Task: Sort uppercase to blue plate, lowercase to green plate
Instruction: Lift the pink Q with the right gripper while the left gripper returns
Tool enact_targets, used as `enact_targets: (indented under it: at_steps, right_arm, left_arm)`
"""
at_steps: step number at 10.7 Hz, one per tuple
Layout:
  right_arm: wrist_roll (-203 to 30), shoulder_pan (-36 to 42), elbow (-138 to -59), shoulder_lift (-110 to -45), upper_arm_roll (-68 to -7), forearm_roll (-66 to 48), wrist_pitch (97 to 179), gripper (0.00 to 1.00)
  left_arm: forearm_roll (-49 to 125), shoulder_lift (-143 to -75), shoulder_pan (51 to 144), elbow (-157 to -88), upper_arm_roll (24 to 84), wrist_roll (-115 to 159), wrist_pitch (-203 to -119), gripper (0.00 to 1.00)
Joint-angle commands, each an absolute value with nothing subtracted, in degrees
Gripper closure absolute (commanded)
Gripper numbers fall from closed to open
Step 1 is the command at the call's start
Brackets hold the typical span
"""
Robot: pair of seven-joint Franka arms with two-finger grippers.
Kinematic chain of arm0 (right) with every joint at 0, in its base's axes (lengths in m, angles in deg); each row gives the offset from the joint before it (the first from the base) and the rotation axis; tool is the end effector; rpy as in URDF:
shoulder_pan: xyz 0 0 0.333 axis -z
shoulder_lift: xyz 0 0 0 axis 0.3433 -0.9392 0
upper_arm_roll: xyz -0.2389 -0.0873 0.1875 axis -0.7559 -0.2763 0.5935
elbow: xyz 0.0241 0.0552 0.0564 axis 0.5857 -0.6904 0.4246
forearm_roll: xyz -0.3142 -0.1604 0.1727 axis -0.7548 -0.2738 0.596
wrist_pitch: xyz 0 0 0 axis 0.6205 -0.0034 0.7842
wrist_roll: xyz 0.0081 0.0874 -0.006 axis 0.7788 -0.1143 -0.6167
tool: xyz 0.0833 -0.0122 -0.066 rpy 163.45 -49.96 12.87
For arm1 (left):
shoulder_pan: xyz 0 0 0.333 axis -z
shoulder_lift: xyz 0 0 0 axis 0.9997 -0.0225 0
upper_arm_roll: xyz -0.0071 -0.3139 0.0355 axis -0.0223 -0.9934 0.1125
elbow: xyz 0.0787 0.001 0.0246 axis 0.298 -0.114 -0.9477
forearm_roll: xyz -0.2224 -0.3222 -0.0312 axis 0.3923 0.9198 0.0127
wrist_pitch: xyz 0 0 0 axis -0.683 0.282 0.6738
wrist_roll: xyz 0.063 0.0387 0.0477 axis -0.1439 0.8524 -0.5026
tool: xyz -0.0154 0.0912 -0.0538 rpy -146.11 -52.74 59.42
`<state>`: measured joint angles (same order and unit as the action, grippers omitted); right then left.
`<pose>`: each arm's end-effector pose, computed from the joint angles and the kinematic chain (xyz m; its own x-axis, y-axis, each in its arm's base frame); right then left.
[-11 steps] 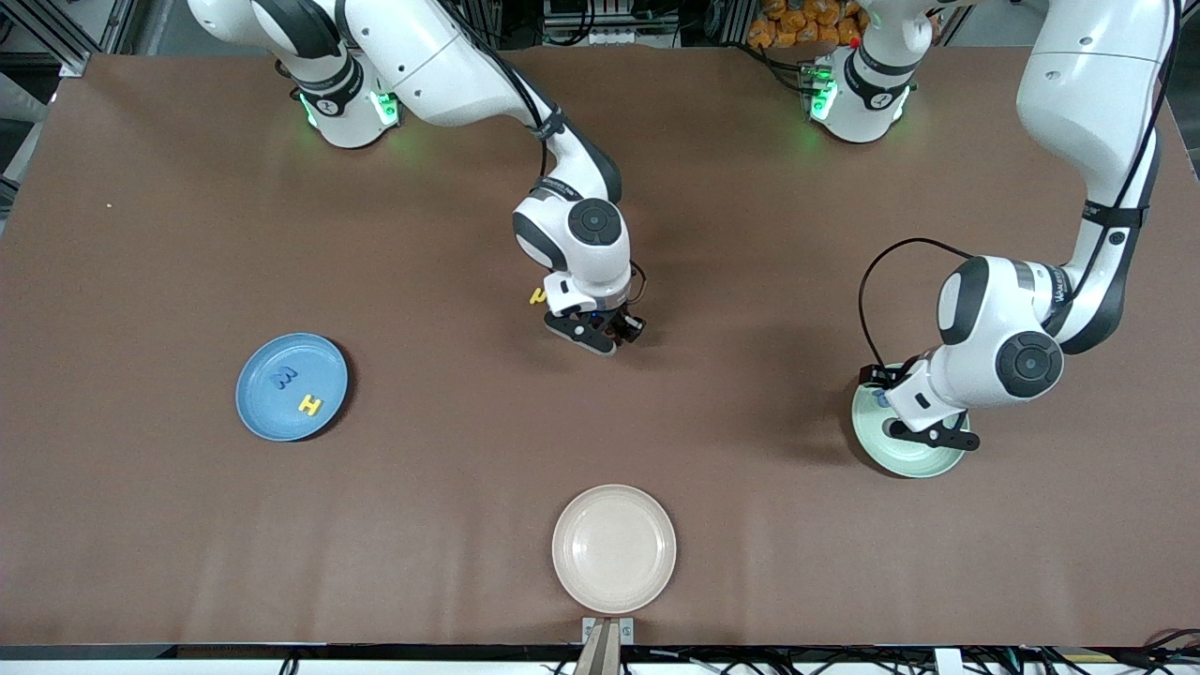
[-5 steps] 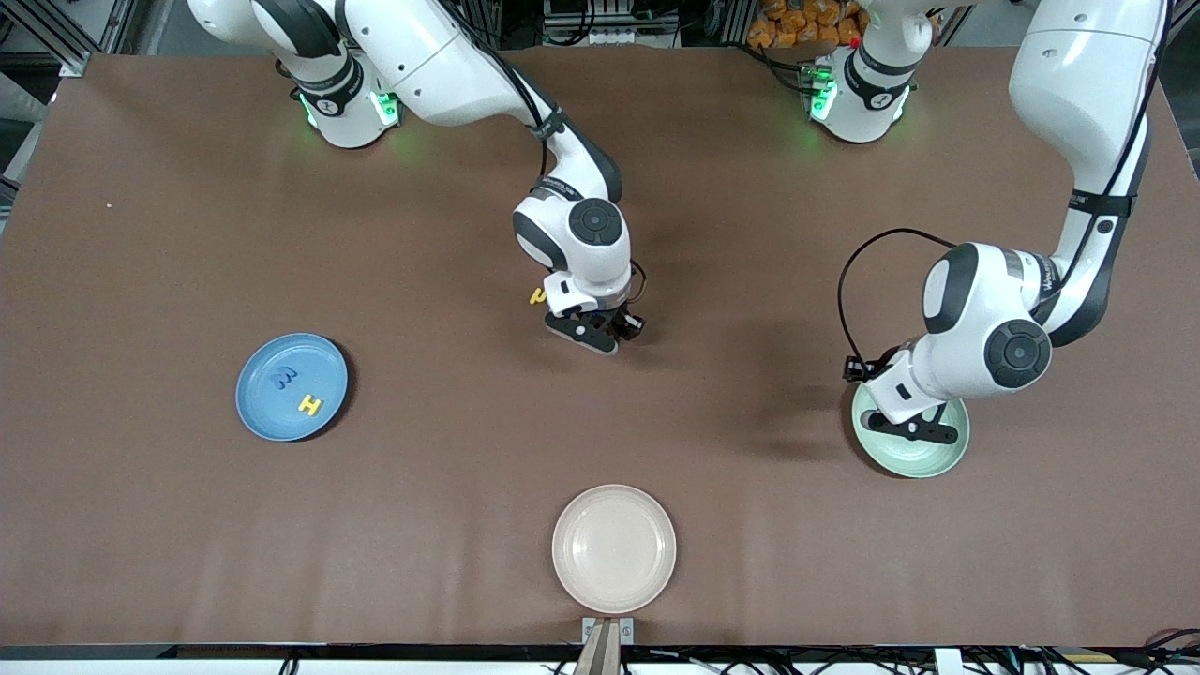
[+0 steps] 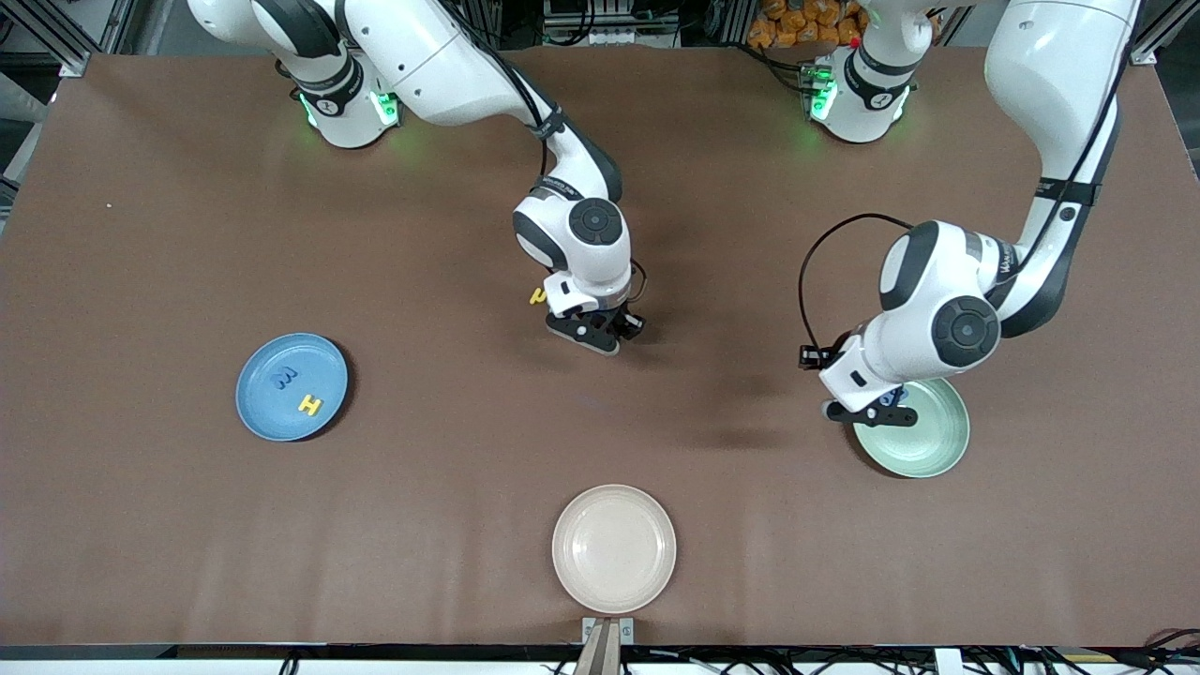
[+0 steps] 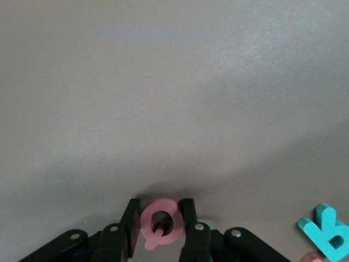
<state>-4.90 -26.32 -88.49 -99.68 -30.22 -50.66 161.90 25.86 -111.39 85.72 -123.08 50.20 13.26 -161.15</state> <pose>0.4786 0.5270 0.1814 0.9003 -0.4313 0.0591 -0.4273 -0.9015 -0.0689 0.6131 -0.1897 0.3012 0.9805 -0.0846 -0.1775 -0.0695 -0.9935 0.0901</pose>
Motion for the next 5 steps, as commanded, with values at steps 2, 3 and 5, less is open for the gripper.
enact_targets:
  at_steps: [2, 3, 5]
  right_arm:
    - [-7.0, -26.1, -87.5, -100.3, -30.2, -51.7, 161.8, 0.76]
    - [-7.4, -26.0, -87.5, -100.3, -30.3, -51.7, 161.8, 0.76]
    - [-12.0, -25.4, -87.3, -100.2, -30.3, -51.8, 160.2, 0.77]
  left_arm:
    - [26.7, -110.4, 85.7, -122.9, 48.6, 11.6, -160.2, 0.26]
    - [26.7, -110.4, 86.0, -122.9, 48.6, 11.4, -160.2, 0.26]
    - [26.2, -110.6, 86.6, -122.9, 47.6, 7.2, -160.2, 0.26]
